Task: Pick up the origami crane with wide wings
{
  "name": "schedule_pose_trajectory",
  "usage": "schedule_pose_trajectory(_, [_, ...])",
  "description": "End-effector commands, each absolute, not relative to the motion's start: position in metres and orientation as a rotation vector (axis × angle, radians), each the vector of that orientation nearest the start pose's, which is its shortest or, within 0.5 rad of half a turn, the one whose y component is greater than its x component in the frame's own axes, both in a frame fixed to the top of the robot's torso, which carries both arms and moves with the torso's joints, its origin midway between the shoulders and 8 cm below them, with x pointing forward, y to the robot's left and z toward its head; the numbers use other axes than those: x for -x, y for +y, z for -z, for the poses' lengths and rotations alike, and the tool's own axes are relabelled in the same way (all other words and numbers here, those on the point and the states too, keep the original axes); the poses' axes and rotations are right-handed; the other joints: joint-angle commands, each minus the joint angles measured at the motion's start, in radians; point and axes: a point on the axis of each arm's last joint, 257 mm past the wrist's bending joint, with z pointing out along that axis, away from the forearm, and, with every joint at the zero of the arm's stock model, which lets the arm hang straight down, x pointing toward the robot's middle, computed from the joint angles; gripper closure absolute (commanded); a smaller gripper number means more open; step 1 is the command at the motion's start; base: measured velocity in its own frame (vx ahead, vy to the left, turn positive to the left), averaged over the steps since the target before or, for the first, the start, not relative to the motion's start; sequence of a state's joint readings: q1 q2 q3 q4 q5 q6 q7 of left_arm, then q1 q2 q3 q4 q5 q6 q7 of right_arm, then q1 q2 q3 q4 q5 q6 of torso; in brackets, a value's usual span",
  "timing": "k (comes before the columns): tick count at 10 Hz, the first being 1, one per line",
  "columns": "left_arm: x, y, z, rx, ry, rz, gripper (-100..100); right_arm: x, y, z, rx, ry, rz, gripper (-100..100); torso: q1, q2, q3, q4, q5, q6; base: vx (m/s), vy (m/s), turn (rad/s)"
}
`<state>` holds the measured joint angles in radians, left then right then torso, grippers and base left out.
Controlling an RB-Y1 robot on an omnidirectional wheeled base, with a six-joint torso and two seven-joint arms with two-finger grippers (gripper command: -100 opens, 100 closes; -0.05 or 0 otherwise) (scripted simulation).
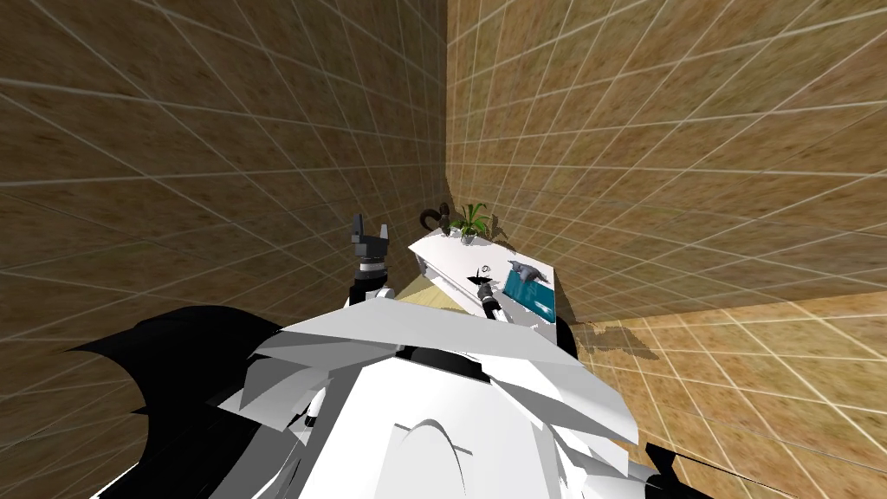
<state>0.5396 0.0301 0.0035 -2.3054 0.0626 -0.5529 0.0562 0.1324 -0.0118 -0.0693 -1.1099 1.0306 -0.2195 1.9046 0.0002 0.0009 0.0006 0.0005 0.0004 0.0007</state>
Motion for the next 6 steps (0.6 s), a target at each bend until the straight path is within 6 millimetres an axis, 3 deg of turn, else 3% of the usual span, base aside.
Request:
schedule_pose_trajectory(1, [-0.3259,0.2865,-0.0334,0.660,0.553,1.388,0,-0.4199,-0.2321,0.4800,1.342,1.642,0.737,100,0.000,0.000,0.000,0.000,0.000,0.000,0.000,0.000,0.000])
schedule_pose_trajectory(3, [-0.3259,0.2865,-0.0334,0.660,0.553,1.388,0,-0.4205,-0.2320,0.4795,1.341,1.640,0.738,100,0.000,0.001,0.000,0.000,0.000,0.000,0.000,0.000,0.000])
schedule_pose_trajectory(4, [-0.3259,0.2865,-0.0334,0.660,0.553,1.388,0,-0.4205,-0.2320,0.4794,1.341,1.640,0.738,0,0.000,0.001,0.000,0.000,0.000,0.000,0.000,0.000,0.000])
schedule_pose_trajectory(5, [-0.3259,0.2865,-0.0334,0.660,0.553,1.388,0,-0.4266,-0.2321,0.4756,1.333,1.649,0.744,100,0.000,0.001,0.000,0.000,0.000,0.000,-0.101,-0.026,0.096])
schedule_pose_trajectory(6, [-0.3259,0.2864,-0.0335,0.660,0.553,1.388,0,-0.4299,-0.2324,0.4736,1.329,1.652,0.748,100,-0.001,0.006,0.003,0.000,0.000,0.000,-0.161,-0.039,0.110])
